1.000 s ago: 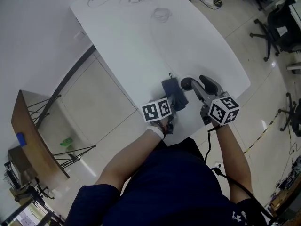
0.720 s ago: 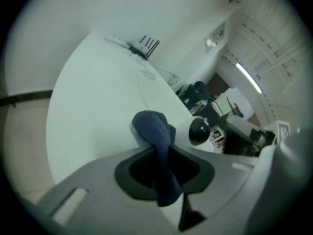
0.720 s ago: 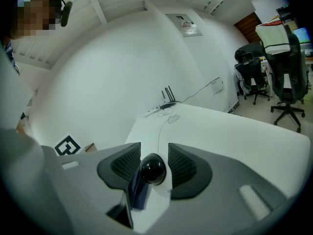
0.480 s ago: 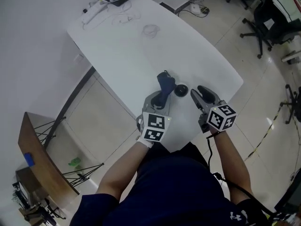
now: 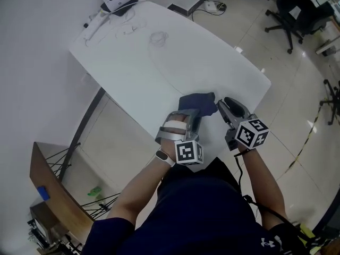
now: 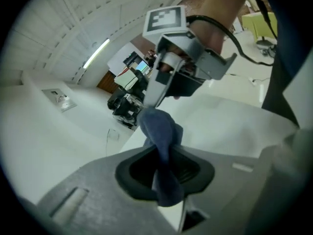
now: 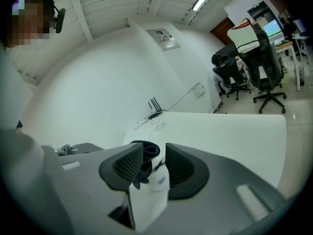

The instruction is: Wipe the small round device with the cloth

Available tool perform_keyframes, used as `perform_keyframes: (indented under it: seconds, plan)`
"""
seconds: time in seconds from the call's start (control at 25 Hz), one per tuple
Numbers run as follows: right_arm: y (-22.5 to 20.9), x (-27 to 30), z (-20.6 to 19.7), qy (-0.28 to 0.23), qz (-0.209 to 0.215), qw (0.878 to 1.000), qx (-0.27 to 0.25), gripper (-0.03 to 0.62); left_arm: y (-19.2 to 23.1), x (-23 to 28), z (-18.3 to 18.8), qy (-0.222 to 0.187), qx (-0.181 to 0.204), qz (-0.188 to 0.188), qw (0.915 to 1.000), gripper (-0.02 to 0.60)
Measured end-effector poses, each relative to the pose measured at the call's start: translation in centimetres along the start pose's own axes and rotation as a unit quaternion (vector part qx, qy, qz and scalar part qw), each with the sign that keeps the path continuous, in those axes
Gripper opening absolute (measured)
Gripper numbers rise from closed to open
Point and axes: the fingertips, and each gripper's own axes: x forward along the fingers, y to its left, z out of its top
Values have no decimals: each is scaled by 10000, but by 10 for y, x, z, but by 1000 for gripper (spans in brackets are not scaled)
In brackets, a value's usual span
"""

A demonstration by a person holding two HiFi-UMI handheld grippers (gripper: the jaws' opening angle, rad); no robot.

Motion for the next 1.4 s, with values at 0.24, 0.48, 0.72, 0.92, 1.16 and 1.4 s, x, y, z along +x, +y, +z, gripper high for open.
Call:
perform_keyframes:
  seconds: [0.24,0.48,0.72,0.92,1.16,1.4]
  plan:
    - [-12,-4,-13,97,-60,9999,129,146,-38,16,-5,59,72,-326,9994,69]
    - [-22,-1,-23,236,-102,9995,203,146,-60,34,-12,93,13,-591,9982,69]
    - [-29,6,-27,324,-107,9991,252,144,-78,48,-16,171,5,-958,9953,69]
    - [-28,11,-30,380,-79,9989,245,144,-84,50,-19,227,-351,-1380,9895,69]
    - [-26,9,-31,349,-71,9991,231,144,-93,48,-16,203,-639,-1807,9812,69]
    - [-20,-1,-29,271,-93,9993,242,144,-90,36,-7,120,-642,-1806,9814,68]
